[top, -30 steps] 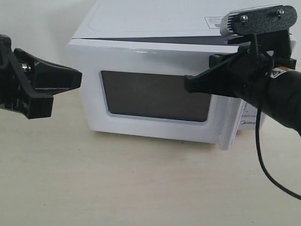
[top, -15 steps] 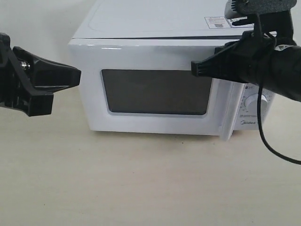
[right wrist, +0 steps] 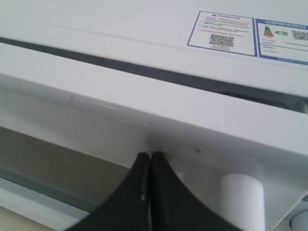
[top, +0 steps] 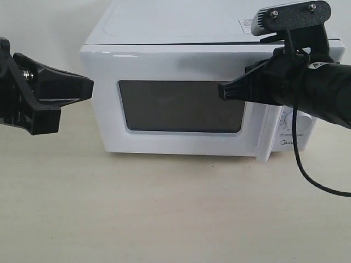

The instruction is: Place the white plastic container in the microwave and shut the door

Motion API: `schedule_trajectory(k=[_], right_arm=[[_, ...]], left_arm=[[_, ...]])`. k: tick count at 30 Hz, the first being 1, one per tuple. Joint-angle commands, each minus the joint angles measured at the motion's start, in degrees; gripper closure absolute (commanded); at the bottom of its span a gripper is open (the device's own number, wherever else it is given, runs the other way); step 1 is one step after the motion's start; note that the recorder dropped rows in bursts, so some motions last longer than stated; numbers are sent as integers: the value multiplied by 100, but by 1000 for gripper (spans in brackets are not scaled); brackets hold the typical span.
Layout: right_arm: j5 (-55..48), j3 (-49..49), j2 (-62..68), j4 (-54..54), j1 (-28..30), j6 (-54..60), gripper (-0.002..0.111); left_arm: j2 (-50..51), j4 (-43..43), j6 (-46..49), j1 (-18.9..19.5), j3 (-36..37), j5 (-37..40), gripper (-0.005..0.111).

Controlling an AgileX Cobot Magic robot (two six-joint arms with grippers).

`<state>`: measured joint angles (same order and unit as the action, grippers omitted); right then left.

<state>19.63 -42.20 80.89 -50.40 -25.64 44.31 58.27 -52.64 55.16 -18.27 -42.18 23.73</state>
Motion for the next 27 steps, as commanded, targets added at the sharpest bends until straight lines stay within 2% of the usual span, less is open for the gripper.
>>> schedule_trajectory(k=[1,14,18,27], right_arm=[[515,-191,33,-35,74,11,109],[538,-284,58,-49,298,157,109],[-118,-295,-74,-165,276,260,109],[306,973,-1468,-361,-644,272,109]], left_arm=[[-18,-46,-34,-31,40,-44,103],[-18,-46,-34,-31,40,-44,103],[-18,-46,-34,-31,40,-44,103],[-18,-32,-12,-31,40,-176,103]])
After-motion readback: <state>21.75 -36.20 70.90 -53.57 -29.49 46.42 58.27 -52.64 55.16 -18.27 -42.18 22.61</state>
